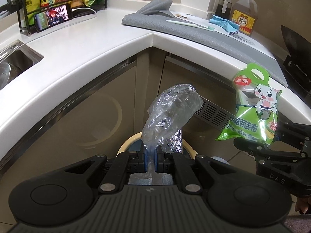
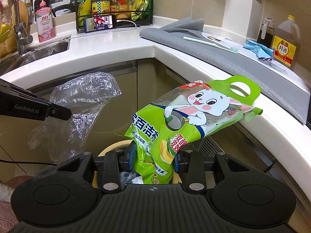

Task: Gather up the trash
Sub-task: 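Carry the plastic bag and green pouch down toward the trash bin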

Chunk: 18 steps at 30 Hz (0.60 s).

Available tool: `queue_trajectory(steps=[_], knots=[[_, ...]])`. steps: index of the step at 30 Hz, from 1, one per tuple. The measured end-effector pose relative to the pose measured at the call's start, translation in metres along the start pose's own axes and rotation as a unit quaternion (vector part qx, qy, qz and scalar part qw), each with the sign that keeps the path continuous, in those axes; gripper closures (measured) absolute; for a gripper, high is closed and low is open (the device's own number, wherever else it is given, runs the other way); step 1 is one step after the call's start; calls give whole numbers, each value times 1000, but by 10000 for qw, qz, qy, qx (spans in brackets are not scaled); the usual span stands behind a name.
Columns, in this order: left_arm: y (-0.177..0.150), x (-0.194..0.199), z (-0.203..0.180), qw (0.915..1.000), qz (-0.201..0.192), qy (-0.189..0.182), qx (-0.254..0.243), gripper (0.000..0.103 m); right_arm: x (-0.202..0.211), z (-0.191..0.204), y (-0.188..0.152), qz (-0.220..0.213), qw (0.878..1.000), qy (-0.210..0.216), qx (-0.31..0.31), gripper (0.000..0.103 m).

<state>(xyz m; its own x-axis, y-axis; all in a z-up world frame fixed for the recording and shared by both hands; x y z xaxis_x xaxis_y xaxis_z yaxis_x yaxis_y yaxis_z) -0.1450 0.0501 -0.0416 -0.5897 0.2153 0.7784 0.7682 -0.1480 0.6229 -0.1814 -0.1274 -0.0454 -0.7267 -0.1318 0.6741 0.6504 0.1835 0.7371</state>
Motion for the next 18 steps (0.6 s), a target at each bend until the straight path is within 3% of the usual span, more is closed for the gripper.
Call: queue_trajectory(steps=[18], knots=[[1,-23,7,9997,243,47,47,97,-20,1,0,250,9996,67,149,65]])
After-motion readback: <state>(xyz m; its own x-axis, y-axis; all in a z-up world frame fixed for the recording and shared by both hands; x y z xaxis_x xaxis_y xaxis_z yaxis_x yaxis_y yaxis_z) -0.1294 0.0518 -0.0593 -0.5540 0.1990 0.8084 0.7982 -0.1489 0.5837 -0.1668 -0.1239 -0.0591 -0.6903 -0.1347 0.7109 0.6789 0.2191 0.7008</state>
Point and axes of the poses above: each gripper's, at about its wrist camera, not at the fingertips, and x roughly against the way its jaws point, z to its left, y to its top, the point moved 3 cm from there along -x, roughly the way its jaws point, and after that the axes turned 1 degree about z, right-handed, at the moved point
